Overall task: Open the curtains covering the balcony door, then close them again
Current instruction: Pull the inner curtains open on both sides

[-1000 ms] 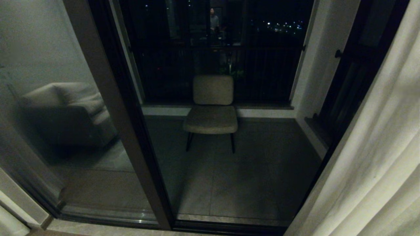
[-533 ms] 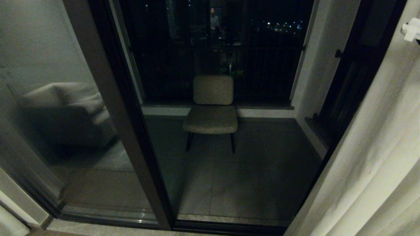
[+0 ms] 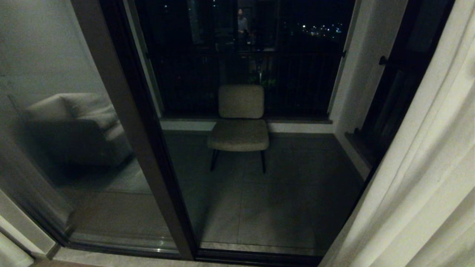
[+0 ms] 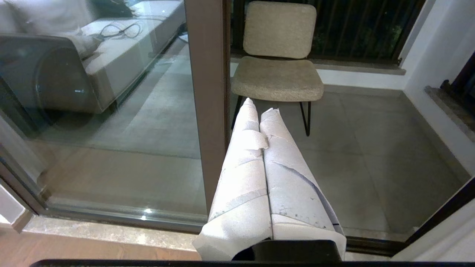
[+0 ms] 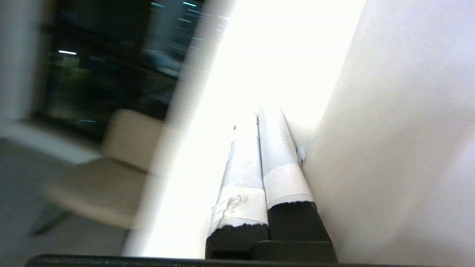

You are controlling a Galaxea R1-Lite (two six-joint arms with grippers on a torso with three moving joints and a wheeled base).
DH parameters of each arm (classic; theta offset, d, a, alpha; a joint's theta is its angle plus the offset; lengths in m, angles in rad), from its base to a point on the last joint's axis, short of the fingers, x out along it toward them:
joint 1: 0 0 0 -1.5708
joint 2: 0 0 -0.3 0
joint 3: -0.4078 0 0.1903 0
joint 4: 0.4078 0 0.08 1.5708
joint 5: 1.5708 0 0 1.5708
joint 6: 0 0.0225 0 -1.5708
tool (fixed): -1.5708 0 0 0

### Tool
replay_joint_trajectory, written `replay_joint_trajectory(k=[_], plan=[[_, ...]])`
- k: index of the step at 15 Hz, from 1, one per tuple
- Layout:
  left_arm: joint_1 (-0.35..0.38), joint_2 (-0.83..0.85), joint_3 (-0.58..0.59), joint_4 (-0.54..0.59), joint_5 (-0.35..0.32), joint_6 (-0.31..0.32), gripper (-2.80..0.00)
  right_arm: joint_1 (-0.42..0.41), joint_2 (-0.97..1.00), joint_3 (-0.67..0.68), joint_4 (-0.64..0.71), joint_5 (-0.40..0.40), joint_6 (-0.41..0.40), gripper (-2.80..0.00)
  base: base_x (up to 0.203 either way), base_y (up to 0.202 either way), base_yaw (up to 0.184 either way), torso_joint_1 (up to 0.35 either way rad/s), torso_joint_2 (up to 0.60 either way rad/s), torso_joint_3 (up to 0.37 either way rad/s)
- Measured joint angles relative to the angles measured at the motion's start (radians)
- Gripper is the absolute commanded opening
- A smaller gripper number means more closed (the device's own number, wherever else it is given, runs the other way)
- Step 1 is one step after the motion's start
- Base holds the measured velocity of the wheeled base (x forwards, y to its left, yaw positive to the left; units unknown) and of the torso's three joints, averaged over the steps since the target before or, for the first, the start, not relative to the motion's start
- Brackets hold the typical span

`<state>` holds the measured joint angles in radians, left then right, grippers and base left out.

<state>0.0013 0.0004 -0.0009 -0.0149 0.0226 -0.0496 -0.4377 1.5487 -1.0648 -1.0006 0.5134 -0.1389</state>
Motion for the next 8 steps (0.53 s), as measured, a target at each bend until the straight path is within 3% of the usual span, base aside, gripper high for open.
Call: replay_joint_trajectory(k=[8], plan=[[0.000, 0.000, 0.000, 0.000, 0.000, 0.000, -2.80, -0.145, 0.166, -0.162, -0.011, -0.015, -0.001, -2.80, 0.000, 0.000, 0.000, 0.000, 0.00, 0.000]])
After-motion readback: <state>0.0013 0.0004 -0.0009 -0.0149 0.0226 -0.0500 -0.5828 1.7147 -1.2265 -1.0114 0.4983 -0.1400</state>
